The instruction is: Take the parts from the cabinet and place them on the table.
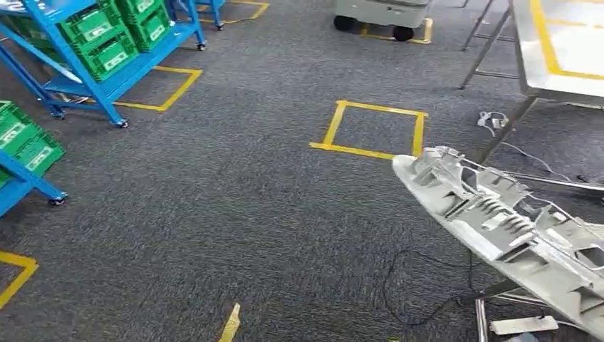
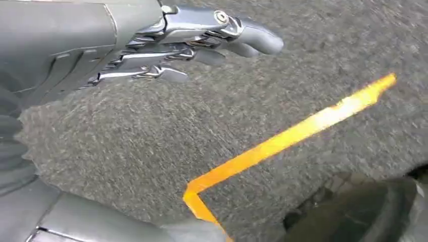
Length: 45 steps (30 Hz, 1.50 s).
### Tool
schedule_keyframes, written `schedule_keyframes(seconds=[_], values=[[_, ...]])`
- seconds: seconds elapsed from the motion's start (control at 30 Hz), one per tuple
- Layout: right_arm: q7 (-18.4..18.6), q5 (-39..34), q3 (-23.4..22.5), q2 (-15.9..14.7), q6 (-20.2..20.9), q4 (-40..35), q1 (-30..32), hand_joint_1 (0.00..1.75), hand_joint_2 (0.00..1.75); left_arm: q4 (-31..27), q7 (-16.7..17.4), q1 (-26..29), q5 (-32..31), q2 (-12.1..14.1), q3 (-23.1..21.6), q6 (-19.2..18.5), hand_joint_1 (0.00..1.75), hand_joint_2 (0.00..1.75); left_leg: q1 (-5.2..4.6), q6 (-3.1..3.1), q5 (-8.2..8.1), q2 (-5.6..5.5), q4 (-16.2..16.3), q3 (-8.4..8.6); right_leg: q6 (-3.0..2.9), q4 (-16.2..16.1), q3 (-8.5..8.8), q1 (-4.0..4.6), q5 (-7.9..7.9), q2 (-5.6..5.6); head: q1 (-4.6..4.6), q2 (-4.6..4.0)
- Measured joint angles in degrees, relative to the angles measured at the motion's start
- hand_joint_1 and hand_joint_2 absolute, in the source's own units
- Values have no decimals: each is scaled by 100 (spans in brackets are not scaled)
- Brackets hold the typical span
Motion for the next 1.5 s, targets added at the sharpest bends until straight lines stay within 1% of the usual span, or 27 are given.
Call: schedule_keyframes(seconds=[0.07, 0.13, 0.17, 0.2, 0.33, 0.4, 0.43, 0.5, 0.53, 0.6, 0.67, 0.7, 0.73, 0.83, 0.87, 0.9, 0.93, 1.0, 1.03, 1.07, 1.1, 1.17, 1.2, 1.23, 1.37, 1.43, 1.5], values=[[2, 2, 0, 0, 0, 0, 11, 175, 175, 0, 15, -4, 0, -2, 2, -2, 0, 175, 1, -15, -17, 146, 0, 8, 18, -73, 44, -25, 188, -23, -2, 0], [11, 2, -2, 0, 0, 0, 40, 175, 175, 0, 31, -16, -2, -9, 0, -11, 0, 175, 9, -58, -46, 260, 0, 53, 26, -1101, 612, -51, 685, -158, -2, 0], [11, 2, -2, 0, 0, 0, 38, 175, 175, 0, 31, -19, -4, -9, 0, -13, 0, 175, 8, -86, -63, 308, 1, 82, 28, -1588, 903, -52, 822, -343, 2, 0], [13, 4, -2, 0, 2, 0, 38, 175, 175, 0, 33, -23, -2, 9, 2, -15, 0, 175, -41, -132, -93, 345, 4, 105, -13, -1672, 945, -23, 768, -444, -13, 0], [98, 2, -4, 0, -2, -4, 77, 175, 175, 2, 31, -61, -9, 5, 2, -28, 0, 175, -2, -279, -100, 503, -42, 197, -179, -1712, 892, 18, 805, -200, -24, 0], [101, 4, -2, 2, -4, -4, 92, 175, 175, 2, 31, -69, -13, 9, 2, -28, 0, 175, 25, -317, -374, 90, 248, 94, -263, -1753, 991, -18, 850, -117, -52, 0], [105, 7, -2, 2, -4, -4, 91, 175, 175, 4, 31, -67, -11, -4, 2, -28, 0, 175, 24, -308, -612, -15, 656, -81, -289, -1753, 985, -7, 856, -69, -68, 0], [111, 7, -2, 2, -4, -2, 95, 175, 175, 7, 31, -36, -24, -4, 2, -33, 0, 175, 17, -290, -991, -76, 1606, -547, -310, -1750, 979, 32, 857, 69, -61, 0], [111, 7, -4, 2, -4, -2, 95, 175, 175, 7, 31, -24, -24, -4, 2, -33, 0, 175, 14, -275, -999, -79, 1823, -676, -317, -1749, 983, 48, 856, 140, -63, 0], [111, 7, -4, 2, -4, -2, 98, 175, 175, 7, 31, -23, -24, 0, 2, -33, 0, 175, 2, -220, -608, -97, 1502, -599, -324, -1747, 1011, 71, 852, 290, -63, 0], [111, 7, -4, 2, -4, -2, 100, 175, 175, 7, 31, -27, -24, 7, 4, -35, 0, 175, -22, -147, -17, -243, 550, -209, -320, -1747, 1055, 74, 846, 433, -61, 0], [111, 7, -4, 2, -4, -2, 100, 175, 175, 7, 31, -27, -24, 11, 4, -35, 0, 175, -28, -109, 66, -518, 221, -80, -311, -1745, 1016, 62, 841, 486, -59, 0], [114, 7, -2, 2, -2, -2, 94, 175, 175, 9, 31, -20, -24, 13, 15, -41, 0, 175, -8, -100, 24, -588, 69, -33, -278, -1706, 1012, 89, 825, 568, -52, 0], [127, 7, -4, 2, -4, -2, 128, 175, 175, 9, 37, -35, -24, 17, 22, -46, 0, 175, -55, -79, 24, -435, 34, -37, -164, -1738, 862, 19, 888, 734, -63, 0], [147, 7, -4, 4, -4, -4, 142, 175, 175, 9, 37, -40, -24, 13, 22, -46, 0, 175, -5, -34, 67, -356, -50, -13, -152, -1696, 866, 25, 855, 693, -48, 0], [164, 4, -7, 4, -4, -4, 148, 175, 175, 9, 35, -48, -24, 17, 22, -46, 0, 175, -17, -17, 71, -282, -71, 7, -138, -1550, 794, 48, 743, 340, -44, 0], [166, 6, -4, 4, -4, -2, 131, 175, 175, 9, 35, -43, -15, 15, 26, -46, 0, 175, -20, 8, 65, -218, -74, 7, -109, -1238, 634, 48, 523, 141, -16, 0], [181, 2, -2, 4, -4, -2, 129, 175, 175, 9, 35, -30, -18, 15, 31, -48, 0, 175, -30, 19, 56, -52, -73, 2, -46, -329, 190, 26, 65, 16, -22, 0], [184, 0, -2, 4, -2, -2, 129, 175, 175, 9, 35, -22, -17, 15, 33, -50, 0, 175, -30, 14, 53, 30, -72, -3, -20, 2, 20, 8, -26, 8, -15, 0], [184, 0, -2, 4, -2, -2, 134, 175, 175, 9, 37, -21, -17, 13, 33, -50, 0, 175, -29, 8, 49, 111, -72, 0, -2, 23, 5, -11, 45, -2, -20, 0], [181, 2, 0, 4, -2, -2, 137, 175, 175, 9, 37, -24, -17, 9, 33, -50, 0, 175, -28, -9, 38, 179, -72, 7, 14, -221, 137, -25, 233, -25, -18, 0], [184, 2, -2, 4, -2, -2, 138, 175, 175, 9, 37, -30, -17, 2, 33, -50, 0, 175, -17, -47, 13, 299, -72, 40, 30, -1255, 715, -57, 700, -175, -20, 0], [184, 2, -2, 4, -2, -2, 134, 175, 175, 9, 37, -31, -18, 2, 33, -50, 0, 175, -22, -76, -4, 346, -69, 83, 33, -1710, 984, -56, 786, -407, -13, 0], [184, 4, -2, 4, 0, -2, 130, 175, 175, 9, 46, -27, -15, 9, 37, -50, 0, 175, -65, -127, -38, 381, -52, 88, -23, -1758, 1007, -30, 788, -423, -29, 0], [190, 2, -2, 4, -7, -4, 148, 175, 175, 9, 48, -67, -15, 9, 39, -50, 0, 175, -25, -270, -58, 561, -76, 165, -186, -1773, 968, 2, 820, -180, -37, 0], [192, 7, -2, 7, -9, -4, 143, 175, 175, 9, 48, -81, -17, 7, 39, -50, 0, 175, 9, -298, -367, 138, 300, 39, -260, -1800, 1025, -26, 855, -102, -77, 0], [192, 4, 0, 7, -9, -4, 138, 175, 175, 11, 48, -51, -18, -9, 48, -50, 0, 175, 7, -287, -852, -41, 1271, -406, -287, -1798, 1017, -3, 855, 21, -77, 0]])
